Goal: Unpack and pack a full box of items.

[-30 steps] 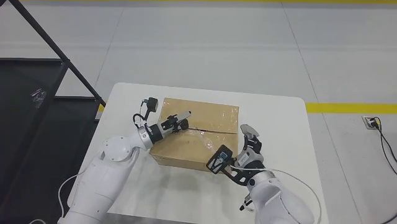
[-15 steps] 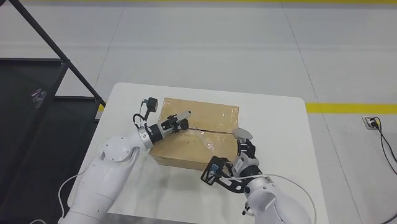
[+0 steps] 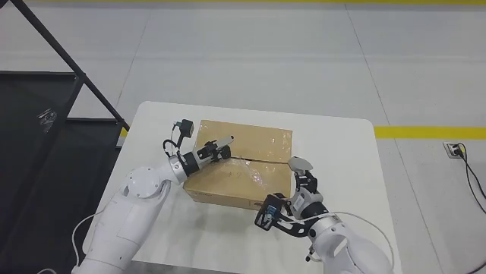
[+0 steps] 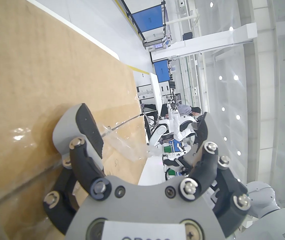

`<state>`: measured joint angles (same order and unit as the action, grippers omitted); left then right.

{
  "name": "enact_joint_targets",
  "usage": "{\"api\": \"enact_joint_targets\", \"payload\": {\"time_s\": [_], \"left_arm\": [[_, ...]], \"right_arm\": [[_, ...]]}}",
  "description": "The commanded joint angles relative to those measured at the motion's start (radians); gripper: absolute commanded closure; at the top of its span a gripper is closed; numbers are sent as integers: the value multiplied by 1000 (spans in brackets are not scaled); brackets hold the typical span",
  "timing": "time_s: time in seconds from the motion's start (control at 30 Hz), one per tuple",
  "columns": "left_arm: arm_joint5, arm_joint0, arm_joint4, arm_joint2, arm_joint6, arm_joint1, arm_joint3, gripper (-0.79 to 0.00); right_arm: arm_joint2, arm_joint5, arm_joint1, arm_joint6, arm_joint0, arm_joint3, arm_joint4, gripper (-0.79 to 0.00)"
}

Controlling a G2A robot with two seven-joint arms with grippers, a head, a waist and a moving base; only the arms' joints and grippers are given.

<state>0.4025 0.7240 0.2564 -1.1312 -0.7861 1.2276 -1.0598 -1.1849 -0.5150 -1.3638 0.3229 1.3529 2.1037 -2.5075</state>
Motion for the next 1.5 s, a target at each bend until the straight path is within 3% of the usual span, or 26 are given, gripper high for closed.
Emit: {"api": "enact_joint_targets", "payload": {"time_s": [0.0,0.3,0.43,0.87,1.03,1.47], "left_arm": [[1,2,2,-1,0,0,-2,-785],[-8,1,-4,5,5,3,-4,-785],[-13,-2,-6,8,7,5,-2,-785],[-9,-15,3,10,0,9,20,-785],[-7,-14,5,4,-3,9,22,-785],[-5,-8,7,-7,-13,7,13,-785]], "right_arm": [[22,16,13,-111,-13,-46,-172,-785],[-80,94,50,-401,41,-69,-230,-785],[-126,95,65,-472,76,-55,-263,-785],[-28,61,68,-429,18,-104,-366,-779],[-1,48,67,-402,-3,-114,-387,-388],[34,-47,67,-350,-37,-117,-413,-311]]}}
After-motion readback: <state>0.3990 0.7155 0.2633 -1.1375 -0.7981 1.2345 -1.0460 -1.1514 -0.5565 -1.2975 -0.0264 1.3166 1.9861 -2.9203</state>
